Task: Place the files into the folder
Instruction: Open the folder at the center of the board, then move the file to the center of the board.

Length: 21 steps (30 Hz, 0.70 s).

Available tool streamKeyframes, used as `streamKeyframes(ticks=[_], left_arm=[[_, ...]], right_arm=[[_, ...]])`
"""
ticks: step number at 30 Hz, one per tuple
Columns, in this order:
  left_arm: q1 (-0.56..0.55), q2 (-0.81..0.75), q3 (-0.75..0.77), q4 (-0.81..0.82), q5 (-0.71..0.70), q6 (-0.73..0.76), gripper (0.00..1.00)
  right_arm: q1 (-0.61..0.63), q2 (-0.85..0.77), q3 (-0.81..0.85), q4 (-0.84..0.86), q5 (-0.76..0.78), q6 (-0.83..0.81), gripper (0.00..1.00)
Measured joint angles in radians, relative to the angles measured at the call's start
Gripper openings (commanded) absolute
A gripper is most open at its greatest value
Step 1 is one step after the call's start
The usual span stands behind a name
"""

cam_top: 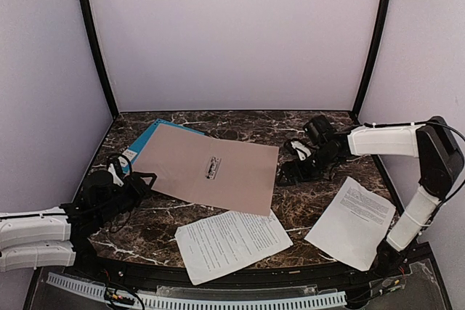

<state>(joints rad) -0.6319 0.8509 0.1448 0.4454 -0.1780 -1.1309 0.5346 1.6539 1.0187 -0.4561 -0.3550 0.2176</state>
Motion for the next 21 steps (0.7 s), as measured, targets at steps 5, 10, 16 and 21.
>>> streamKeyframes(ticks=[5, 10, 16, 21], left_arm=[[-0.006, -0.167, 0.008, -0.204, -0.004, 0.084, 0.81], [-0.015, -0.19, 0.055, -0.357, -0.005, 0.212, 0.84], [-0.069, 0.014, 0.209, -0.423, -0.008, 0.392, 0.84], [-0.169, 0.214, 0.359, -0.439, -0.037, 0.539, 0.84]], right_arm=[[-0.023, -0.003, 0.0, -0.046, 0.067, -0.001, 0.99], [-0.145, -0.043, 0.0, -0.098, 0.138, 0.0, 0.99], [-0.281, -0.121, 0.0, -0.172, 0.267, 0.0, 0.99], [-0.414, -0.145, -0.025, -0.197, 0.314, -0.004, 0.99]])
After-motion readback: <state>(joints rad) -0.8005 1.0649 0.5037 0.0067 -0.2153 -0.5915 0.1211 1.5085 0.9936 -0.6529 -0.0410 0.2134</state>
